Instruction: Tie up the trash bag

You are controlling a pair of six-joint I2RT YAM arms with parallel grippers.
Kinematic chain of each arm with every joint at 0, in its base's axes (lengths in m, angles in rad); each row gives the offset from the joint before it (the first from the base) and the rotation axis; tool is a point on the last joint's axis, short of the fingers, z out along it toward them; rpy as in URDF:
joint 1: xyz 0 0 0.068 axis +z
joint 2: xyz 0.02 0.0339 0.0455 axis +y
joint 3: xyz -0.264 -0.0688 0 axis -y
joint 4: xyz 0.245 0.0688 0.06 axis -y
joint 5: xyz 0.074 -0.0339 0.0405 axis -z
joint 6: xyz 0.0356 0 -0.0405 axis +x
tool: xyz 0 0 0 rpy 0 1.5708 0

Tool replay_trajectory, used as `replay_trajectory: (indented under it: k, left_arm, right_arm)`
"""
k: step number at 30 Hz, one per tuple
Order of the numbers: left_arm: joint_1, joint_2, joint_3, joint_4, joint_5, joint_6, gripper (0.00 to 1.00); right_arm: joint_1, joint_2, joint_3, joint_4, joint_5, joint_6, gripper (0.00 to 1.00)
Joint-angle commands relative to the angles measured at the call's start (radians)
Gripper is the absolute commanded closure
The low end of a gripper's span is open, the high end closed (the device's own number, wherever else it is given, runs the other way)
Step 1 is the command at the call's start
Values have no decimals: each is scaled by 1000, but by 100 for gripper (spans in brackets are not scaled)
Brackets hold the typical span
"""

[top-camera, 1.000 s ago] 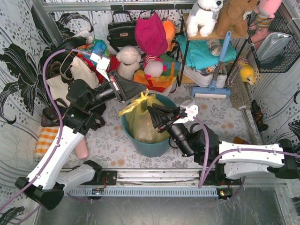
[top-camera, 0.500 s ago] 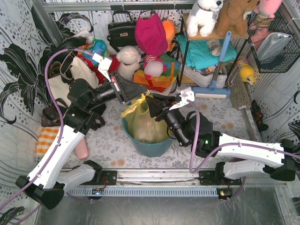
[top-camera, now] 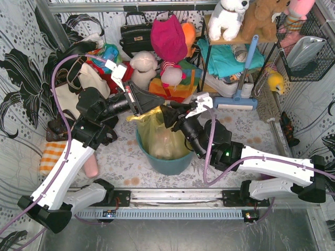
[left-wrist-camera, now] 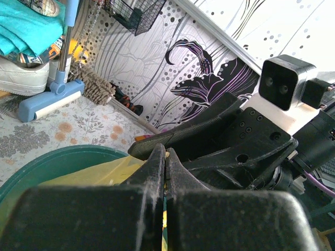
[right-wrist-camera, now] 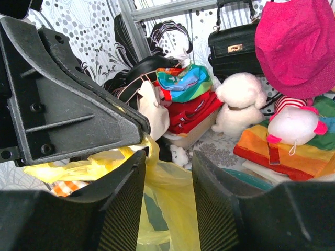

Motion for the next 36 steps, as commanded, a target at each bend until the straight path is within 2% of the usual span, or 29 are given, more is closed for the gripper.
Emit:
replay_trajectory:
  k: [1,8,15,19,22,26,31,36]
  left_arm:
    - [-1,-2,25,31,27,18,100]
    - [-1,-5,21,29,29,22,100]
    - [-2,4,23,32,40,18,100]
    - [-2,5,23,44,47,12,100]
    - [-2,4,21,49,52,9,100]
    - [-2,2,19,50,58,5,99]
    - [-2,-17,22,14,23,20,51]
    - [-2,-45,44,-91,-84,98,44]
  right_arm:
    - [-10,12,44,20,-15,17,60]
    - [-24,0,21,74,18,-4,69]
    - [-28,7,35,85,-28,-29,63]
    - [-29,26,57,71,-45,-40,64]
    - [-30,25,52,82,-33,-49,75]
    - [-32,18,46,96,-10,-58,100]
    - [-32,9,40,106,-15,-60,100]
    - [-32,2,33,115,-24,-55,100]
